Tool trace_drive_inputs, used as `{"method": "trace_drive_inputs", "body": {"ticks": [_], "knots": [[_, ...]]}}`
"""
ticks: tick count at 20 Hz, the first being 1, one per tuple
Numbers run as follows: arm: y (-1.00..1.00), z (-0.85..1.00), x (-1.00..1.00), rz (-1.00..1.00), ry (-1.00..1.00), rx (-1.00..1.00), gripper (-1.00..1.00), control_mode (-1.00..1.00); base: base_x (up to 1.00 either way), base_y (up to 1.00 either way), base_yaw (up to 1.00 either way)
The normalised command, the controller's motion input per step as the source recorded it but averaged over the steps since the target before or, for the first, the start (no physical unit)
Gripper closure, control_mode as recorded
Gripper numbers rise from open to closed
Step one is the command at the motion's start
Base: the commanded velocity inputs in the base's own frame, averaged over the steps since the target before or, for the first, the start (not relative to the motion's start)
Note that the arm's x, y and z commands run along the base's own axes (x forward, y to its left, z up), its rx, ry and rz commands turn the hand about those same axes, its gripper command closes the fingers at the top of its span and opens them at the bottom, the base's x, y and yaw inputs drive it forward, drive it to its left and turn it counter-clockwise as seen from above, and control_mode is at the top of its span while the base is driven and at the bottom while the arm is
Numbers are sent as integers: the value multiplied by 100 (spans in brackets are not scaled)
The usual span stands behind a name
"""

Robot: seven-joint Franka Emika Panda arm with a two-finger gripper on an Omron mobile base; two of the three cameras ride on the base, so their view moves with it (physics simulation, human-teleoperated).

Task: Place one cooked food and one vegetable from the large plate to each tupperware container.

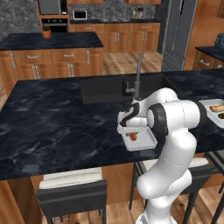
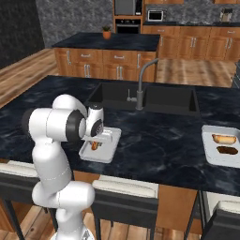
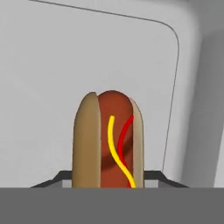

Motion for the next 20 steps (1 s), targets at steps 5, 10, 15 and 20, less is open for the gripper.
{"method": "trace_drive_inputs", "body": {"ticks": [5, 10, 15, 20], "knots": [[2, -55, 13, 0, 5, 0, -100, -100, 0, 0, 0], [0, 2, 0, 0, 1, 0, -100, -100, 0, 0, 0], [0, 23, -15, -2, -1, 0, -100, -100, 0, 0, 0], [0, 64, -24, -12, -6, 0, -100, -100, 0, 0, 0]]}}
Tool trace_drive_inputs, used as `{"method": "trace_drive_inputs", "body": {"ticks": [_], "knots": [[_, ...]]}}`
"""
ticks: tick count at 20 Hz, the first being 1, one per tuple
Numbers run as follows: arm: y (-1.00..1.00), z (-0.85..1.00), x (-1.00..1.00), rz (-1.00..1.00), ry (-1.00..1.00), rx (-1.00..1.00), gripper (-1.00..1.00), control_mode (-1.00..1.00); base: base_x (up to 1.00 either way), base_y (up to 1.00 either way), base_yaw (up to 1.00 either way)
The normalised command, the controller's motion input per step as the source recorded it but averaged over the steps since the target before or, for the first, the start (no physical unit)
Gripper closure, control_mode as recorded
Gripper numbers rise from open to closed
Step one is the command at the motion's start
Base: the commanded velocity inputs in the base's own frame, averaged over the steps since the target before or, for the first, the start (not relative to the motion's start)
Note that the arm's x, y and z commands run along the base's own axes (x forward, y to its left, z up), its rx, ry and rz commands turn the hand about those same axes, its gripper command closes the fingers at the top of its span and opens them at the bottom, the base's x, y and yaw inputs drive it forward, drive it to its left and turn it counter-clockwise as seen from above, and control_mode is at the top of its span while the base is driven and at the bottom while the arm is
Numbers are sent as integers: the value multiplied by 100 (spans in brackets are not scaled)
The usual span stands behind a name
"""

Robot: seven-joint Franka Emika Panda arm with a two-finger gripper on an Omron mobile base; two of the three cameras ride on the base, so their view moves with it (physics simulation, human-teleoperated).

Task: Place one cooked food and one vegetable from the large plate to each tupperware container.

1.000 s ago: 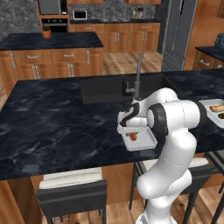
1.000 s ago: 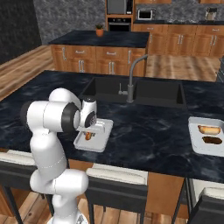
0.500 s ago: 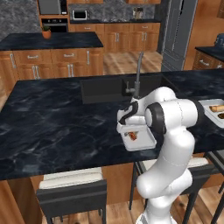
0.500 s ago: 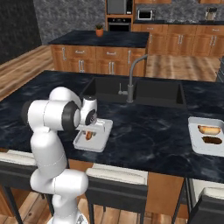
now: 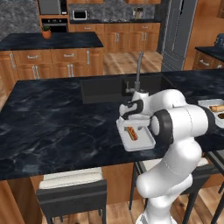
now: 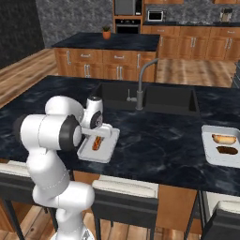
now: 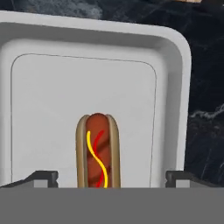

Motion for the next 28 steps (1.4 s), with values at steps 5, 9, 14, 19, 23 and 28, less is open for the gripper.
{"method": "trace_drive_inputs", "body": {"ticks": [5, 9, 14, 19, 23, 28], "knots": [[0, 62, -17, -55, -5, 3, -100, -100, 0, 0, 0], [0, 65, -1, -72, -2, 11, -100, -100, 0, 0, 0], [-1, 59, -4, -76, 0, 24, -100, -100, 0, 0, 0], [0, 14, -6, -86, -2, 24, -100, -100, 0, 0, 0], [0, 0, 0, -96, -4, 17, -100, -100, 0, 0, 0], [0, 0, 0, -97, -1, 16, -100, -100, 0, 0, 0]]}}
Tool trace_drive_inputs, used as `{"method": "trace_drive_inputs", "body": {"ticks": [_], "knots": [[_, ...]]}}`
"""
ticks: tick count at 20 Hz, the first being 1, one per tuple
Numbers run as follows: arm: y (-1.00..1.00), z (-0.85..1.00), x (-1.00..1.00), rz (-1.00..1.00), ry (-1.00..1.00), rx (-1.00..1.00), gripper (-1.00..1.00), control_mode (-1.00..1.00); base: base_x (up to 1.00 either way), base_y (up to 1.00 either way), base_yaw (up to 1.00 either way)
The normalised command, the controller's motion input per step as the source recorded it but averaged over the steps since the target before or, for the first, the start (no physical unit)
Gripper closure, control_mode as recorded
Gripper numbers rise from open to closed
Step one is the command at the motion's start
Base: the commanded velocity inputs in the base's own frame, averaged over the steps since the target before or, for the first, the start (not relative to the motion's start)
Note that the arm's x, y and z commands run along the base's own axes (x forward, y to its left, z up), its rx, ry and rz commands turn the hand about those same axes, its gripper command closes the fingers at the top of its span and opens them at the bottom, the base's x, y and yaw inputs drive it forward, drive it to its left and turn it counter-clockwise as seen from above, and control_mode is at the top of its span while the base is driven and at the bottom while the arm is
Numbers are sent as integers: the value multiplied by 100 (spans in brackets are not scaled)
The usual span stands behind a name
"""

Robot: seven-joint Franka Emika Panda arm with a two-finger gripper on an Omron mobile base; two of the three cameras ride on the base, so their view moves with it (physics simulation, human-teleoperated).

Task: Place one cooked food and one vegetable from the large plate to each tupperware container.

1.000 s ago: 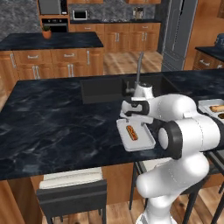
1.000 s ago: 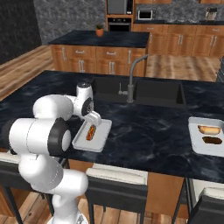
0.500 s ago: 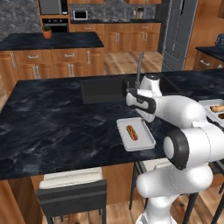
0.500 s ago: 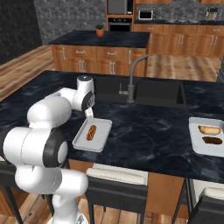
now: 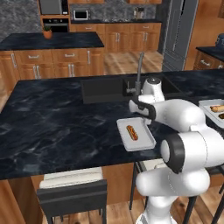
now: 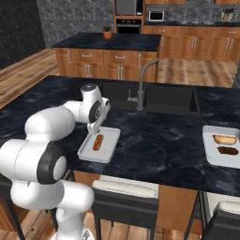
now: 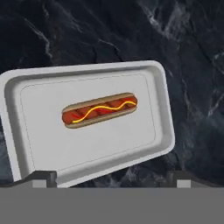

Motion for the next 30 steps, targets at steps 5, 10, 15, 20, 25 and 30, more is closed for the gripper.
{"method": "trace_drive_inputs", "body": {"ticks": [5, 10, 15, 20, 25, 30], "knots": [[1, 11, -2, -92, -11, 23, -100, -100, 0, 0, 0], [16, 16, -30, -82, -21, 35, -100, -100, 0, 0, 0], [30, 21, -56, -74, -27, 41, -100, -100, 0, 0, 0], [5, 64, -97, -40, -25, 22, -100, -100, 0, 0, 0], [0, 68, -86, -6, -31, 13, -100, -100, 0, 0, 0], [0, 49, -40, 0, -17, 12, -100, -100, 0, 0, 0]]}}
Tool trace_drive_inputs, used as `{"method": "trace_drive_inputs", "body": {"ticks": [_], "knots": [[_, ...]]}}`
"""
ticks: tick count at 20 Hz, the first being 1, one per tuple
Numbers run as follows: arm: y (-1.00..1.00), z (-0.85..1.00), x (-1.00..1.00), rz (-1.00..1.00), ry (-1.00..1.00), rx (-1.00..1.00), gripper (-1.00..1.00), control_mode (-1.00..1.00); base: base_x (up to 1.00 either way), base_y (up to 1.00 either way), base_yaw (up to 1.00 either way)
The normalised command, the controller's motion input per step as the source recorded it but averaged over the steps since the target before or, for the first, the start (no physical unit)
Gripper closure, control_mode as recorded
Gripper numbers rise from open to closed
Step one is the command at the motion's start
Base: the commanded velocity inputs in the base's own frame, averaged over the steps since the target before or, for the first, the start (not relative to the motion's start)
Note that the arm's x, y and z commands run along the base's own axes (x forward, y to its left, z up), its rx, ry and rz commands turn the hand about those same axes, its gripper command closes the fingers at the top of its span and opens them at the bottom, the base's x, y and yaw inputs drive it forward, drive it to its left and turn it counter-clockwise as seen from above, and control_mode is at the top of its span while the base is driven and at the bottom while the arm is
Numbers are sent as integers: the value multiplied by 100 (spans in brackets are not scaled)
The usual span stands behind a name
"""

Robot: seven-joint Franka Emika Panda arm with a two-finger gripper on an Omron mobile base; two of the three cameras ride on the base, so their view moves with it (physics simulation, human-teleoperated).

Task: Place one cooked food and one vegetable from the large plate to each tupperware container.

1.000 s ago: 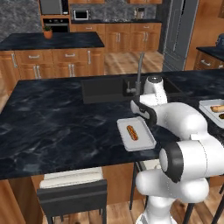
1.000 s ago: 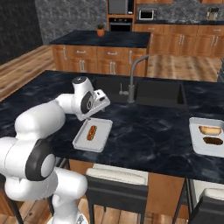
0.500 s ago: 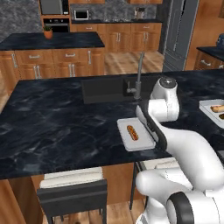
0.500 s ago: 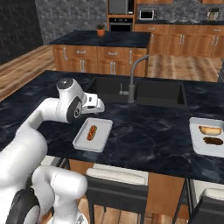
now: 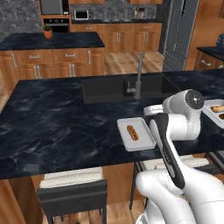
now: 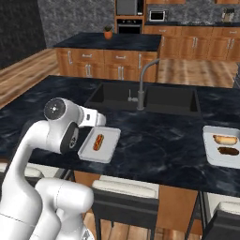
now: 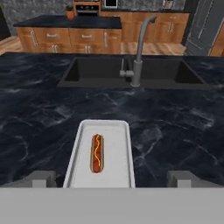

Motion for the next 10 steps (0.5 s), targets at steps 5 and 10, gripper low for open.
{"method": "trace_drive_inputs", "body": {"ticks": [5, 10], "knots": [[-7, 11, -18, -2, -4, 11, -100, -100, 0, 0, 0], [0, 0, 0, 0, 0, 0, -100, 100, -76, -95, -18]]}}
